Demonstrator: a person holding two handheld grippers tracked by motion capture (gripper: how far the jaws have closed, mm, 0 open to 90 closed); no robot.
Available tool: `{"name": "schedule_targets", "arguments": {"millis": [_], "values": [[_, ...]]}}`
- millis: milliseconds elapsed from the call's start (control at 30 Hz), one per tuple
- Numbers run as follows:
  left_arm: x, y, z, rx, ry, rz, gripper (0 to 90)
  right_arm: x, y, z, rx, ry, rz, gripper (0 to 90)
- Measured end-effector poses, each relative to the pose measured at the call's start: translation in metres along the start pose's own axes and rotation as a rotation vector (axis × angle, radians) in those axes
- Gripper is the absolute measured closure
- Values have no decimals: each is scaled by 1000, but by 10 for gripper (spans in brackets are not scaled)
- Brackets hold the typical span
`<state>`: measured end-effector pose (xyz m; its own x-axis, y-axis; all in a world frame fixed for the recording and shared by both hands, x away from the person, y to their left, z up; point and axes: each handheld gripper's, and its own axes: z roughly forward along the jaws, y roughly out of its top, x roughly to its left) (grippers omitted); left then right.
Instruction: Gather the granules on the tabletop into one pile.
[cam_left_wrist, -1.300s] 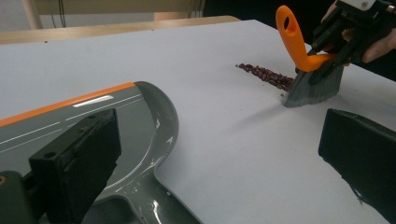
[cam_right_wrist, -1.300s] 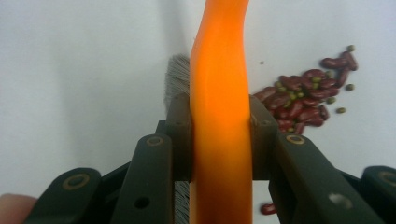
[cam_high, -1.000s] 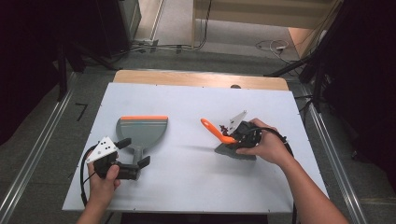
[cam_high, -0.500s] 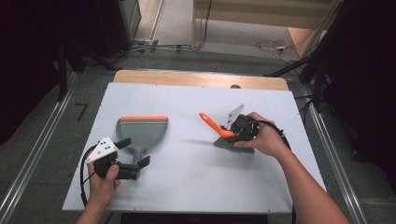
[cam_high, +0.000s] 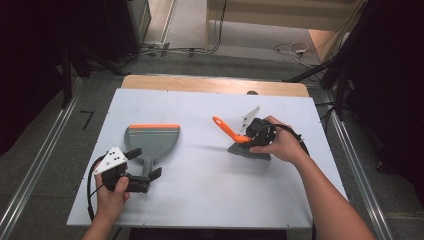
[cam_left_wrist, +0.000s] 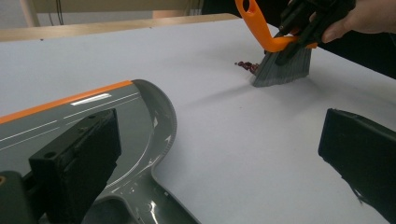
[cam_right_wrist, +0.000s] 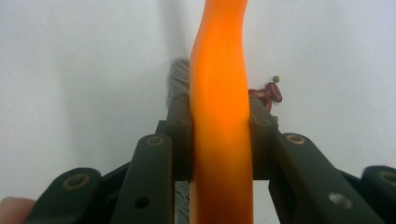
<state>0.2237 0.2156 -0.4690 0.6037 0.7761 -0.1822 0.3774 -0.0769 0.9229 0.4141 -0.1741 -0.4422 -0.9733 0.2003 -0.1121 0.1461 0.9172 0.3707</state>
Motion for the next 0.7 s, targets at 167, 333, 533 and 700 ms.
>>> {"name": "schedule_targets", "arguments": {"millis": [167, 333, 533, 700], "values": [[-3, 1, 1, 4, 1, 11, 0, -8, 0, 2, -15, 8, 14, 677], [-2, 1, 1, 5, 0, 11, 0, -13, 0, 3, -27, 8, 19, 677], [-1, 0, 2, 15, 2, 12, 0, -16, 1, 2, -28, -12, 27, 678], [-3, 0, 3, 17, 5, 20, 0, -16, 2, 1, -32, 7, 21, 680]]}}
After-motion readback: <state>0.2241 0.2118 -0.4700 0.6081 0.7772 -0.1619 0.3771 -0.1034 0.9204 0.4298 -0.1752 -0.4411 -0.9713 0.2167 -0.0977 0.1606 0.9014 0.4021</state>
